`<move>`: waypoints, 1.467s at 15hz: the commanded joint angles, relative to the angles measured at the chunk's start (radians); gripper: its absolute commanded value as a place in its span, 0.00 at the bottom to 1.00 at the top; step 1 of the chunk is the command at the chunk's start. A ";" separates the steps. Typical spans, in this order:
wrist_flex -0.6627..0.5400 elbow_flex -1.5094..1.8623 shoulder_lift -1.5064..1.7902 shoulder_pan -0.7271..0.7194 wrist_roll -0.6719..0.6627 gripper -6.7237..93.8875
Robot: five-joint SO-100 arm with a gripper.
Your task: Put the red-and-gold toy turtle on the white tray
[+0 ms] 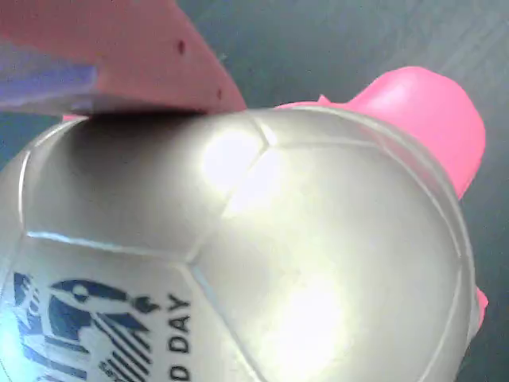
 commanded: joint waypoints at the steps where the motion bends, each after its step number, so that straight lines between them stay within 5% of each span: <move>1: 0.009 0.080 0.225 -0.015 -0.034 0.07; 7: -0.006 0.242 0.571 0.284 -0.606 0.07; 13: 0.075 0.140 0.488 0.627 -1.184 0.07; 22: 0.135 -0.126 0.058 0.861 -1.207 0.07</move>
